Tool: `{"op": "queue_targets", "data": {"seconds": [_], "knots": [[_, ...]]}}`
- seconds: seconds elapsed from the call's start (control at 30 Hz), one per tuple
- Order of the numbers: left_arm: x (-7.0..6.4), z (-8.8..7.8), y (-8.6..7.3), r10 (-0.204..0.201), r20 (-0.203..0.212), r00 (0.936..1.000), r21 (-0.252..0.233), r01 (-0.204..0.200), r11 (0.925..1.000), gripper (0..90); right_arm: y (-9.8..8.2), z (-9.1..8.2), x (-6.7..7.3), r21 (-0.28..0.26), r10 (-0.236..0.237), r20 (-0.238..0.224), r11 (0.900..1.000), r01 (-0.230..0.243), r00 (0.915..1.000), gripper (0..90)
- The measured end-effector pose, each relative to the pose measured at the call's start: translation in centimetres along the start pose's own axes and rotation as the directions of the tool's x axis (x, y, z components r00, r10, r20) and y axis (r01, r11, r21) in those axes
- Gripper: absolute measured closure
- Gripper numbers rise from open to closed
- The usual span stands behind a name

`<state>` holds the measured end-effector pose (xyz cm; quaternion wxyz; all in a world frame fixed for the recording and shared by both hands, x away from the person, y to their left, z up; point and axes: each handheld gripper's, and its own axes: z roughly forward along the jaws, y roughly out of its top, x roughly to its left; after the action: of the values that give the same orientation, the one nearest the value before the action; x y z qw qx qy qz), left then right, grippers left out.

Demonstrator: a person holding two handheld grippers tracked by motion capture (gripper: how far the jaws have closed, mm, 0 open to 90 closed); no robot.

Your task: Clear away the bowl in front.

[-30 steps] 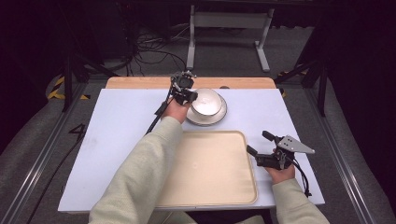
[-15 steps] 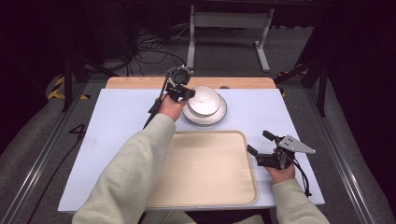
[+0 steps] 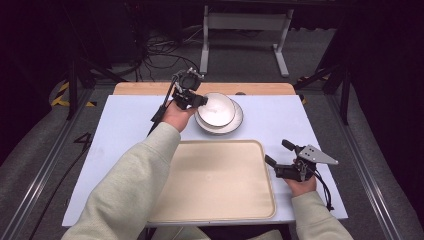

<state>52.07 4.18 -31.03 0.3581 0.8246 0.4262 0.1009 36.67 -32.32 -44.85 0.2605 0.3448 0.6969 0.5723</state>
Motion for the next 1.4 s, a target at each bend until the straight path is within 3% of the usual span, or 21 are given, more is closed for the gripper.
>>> {"op": "queue_targets", "data": {"seconds": [0.23, 0.4, 0.7, 0.93, 1.03, 1.3, 1.4], "knots": [[-0.7, -1.4, -0.5, 0.052, 0.029, 0.9982, 0.022, -0.053, 0.9984, 80.2, 0.0, 0.0, 0.0, 0.0, 0.001, 0.0, 1.0, -0.001, 1.0, 7.0], [-1.2, -2.2, -1.3, 0.067, 0.062, 0.9959, 0.013, -0.067, 0.9976, 80.3, 0.0, 0.0, 0.0, 0.001, 0.002, -0.001, 1.0, -0.002, 1.0, 7.0], [-2.2, -3.6, -2.4, 0.126, 0.103, 0.9867, 0.021, -0.128, 0.9915, 80.3, 0.0, 0.0, 0.1, -0.001, -0.001, -0.003, 1.0, 0.001, 1.0, 7.0], [-3.2, -4.6, -3.5, 0.164, 0.124, 0.9786, 0.005, -0.166, 0.9861, 80.2, 0.0, 0.0, 0.1, -0.003, -0.003, -0.006, 1.0, 0.003, 1.0, 7.1], [-3.9, -5.1, -4.1, 0.194, 0.137, 0.9714, 0.008, -0.197, 0.9804, 80.2, 0.0, 0.0, 0.1, -0.004, -0.002, -0.007, 1.0, 0.002, 1.0, 7.1], [-4.8, -6.0, -5.4, 0.23, 0.17, 0.9581, -0.014, -0.231, 0.9728, 80.3, 0.1, -0.1, 0.1, -0.01, 0.0, -0.003, 1.0, 0.0, 1.0, 7.0], [-5.0, -6.0, -5.7, 0.234, 0.173, 0.9568, -0.012, -0.235, 0.9719, 80.3, 0.1, -0.1, 0.1, -0.009, -0.001, -0.003, 1.0, 0.0, 1.0, 7.0]]}}
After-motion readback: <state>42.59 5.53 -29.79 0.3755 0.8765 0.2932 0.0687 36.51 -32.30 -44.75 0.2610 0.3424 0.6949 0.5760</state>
